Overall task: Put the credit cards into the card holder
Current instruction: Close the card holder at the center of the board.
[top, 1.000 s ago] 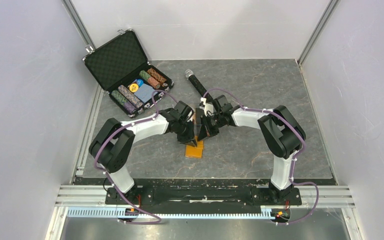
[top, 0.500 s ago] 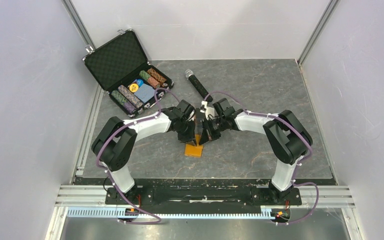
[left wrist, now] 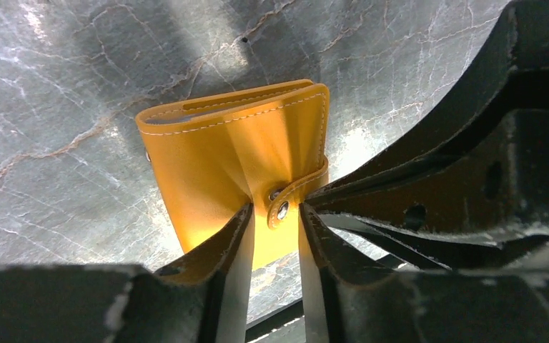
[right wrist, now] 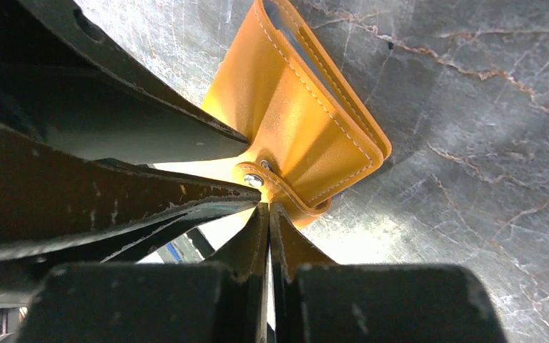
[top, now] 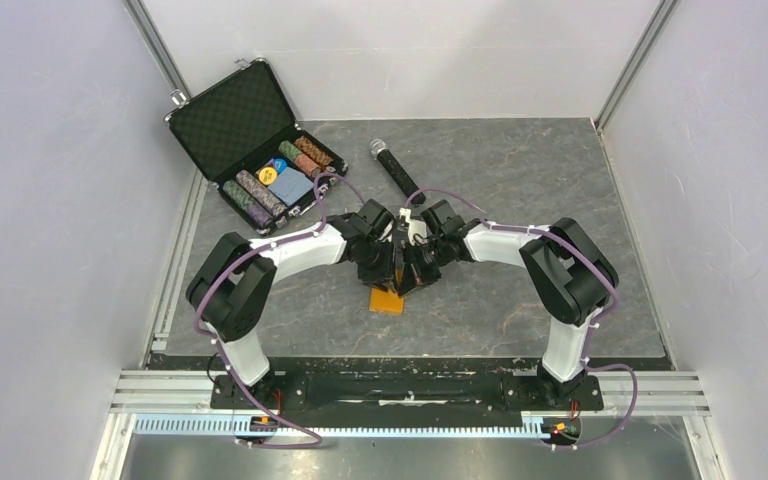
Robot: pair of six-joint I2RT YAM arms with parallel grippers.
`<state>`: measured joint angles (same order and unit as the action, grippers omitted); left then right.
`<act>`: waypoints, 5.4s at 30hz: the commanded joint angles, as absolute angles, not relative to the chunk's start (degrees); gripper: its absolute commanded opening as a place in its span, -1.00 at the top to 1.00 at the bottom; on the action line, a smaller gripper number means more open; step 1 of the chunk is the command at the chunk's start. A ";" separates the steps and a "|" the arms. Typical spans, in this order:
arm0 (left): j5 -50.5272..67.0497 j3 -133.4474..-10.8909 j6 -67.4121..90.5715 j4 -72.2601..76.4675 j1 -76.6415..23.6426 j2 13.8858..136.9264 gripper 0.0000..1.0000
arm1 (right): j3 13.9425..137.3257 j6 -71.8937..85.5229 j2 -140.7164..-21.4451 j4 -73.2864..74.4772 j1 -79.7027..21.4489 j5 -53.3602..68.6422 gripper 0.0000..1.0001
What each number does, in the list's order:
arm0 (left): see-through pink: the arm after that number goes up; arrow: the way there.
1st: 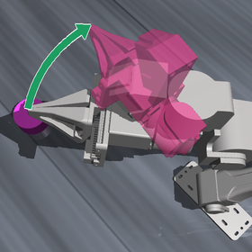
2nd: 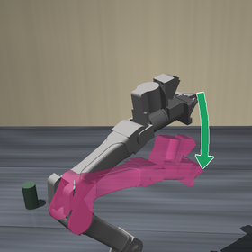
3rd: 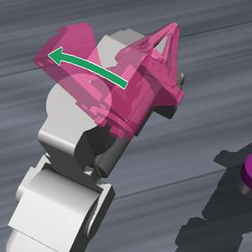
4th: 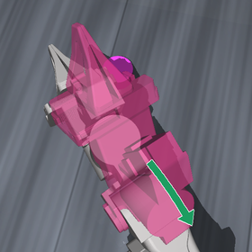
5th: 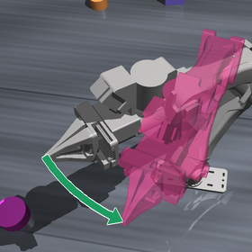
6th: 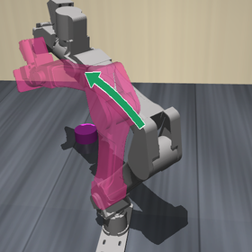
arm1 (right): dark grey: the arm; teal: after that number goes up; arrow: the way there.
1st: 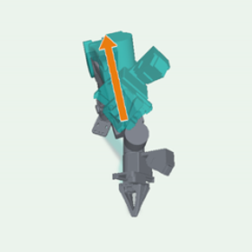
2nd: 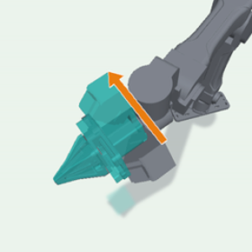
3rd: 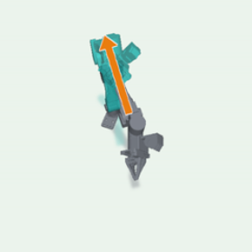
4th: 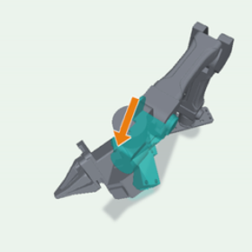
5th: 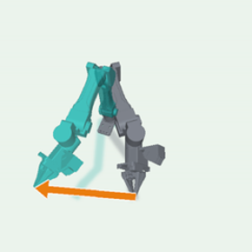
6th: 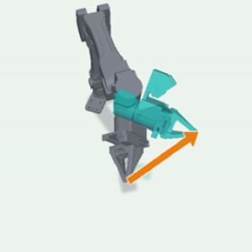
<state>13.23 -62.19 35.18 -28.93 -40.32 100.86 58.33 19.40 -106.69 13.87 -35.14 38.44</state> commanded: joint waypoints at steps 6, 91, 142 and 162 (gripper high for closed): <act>8.99 -62.95 31.45 -31.34 -40.26 98.18 0.34 | 60.02 17.36 -108.79 17.55 -35.57 31.81 1.00; 25.57 -47.75 45.44 -4.41 -38.58 102.58 0.54 | 56.51 13.91 -107.47 17.39 -39.51 24.73 1.00; 30.37 -52.94 41.17 -7.65 -39.73 102.83 0.96 | 58.19 22.98 -104.27 8.62 -34.71 34.95 1.00; 24.08 -56.69 40.03 -15.18 -38.86 97.30 0.95 | 57.85 22.59 -100.02 8.18 -33.88 34.93 1.00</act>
